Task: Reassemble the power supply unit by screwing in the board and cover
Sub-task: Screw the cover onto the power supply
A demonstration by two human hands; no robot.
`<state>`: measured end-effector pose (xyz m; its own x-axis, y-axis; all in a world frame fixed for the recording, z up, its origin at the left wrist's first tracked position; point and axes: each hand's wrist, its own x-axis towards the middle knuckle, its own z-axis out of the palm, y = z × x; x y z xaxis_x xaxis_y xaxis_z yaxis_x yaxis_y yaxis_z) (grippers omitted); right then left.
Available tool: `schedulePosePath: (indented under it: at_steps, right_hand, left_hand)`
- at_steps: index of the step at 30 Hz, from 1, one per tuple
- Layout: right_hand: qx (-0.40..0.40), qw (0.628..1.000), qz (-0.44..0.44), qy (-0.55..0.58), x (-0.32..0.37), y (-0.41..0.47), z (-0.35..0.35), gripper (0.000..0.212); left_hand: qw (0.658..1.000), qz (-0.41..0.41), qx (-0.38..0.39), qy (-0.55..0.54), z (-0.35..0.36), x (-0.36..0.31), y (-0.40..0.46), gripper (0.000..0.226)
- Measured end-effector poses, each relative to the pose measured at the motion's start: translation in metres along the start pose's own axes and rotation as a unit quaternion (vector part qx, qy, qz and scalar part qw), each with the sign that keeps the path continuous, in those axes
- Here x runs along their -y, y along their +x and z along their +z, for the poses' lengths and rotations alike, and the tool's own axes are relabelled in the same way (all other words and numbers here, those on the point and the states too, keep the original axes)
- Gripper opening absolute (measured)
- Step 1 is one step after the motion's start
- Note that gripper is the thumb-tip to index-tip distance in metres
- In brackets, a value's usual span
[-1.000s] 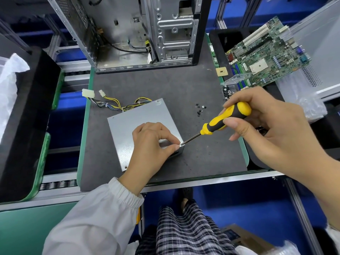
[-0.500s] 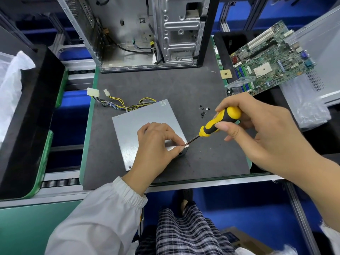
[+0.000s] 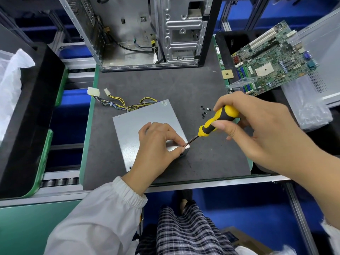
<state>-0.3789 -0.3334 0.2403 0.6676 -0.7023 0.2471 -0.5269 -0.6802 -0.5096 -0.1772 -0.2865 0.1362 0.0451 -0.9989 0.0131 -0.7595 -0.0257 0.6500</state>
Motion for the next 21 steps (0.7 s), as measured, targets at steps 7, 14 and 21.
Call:
schedulePosePath:
  at_steps: [7, 14, 21]
  right_hand:
    - [0.092, 0.945, -0.037, -0.312, 0.032, 0.045, -0.014, 0.051]
    - [0.206, 0.917, -0.073, -0.334, 0.045, 0.065, -0.004, 0.023]
    - [0.286, 0.889, -0.095, -0.345, 0.055, 0.085, -0.014, 0.027]
  left_hand:
    - [1.0, 0.021, -0.002, -0.022, 0.0, -0.001, -0.002, 0.012]
    - [0.988, 0.06, -0.03, -0.138, -0.001, -0.002, 0.003, 0.009]
    - [0.984, 0.099, -0.002, -0.148, -0.008, 0.004, 0.004, 0.011]
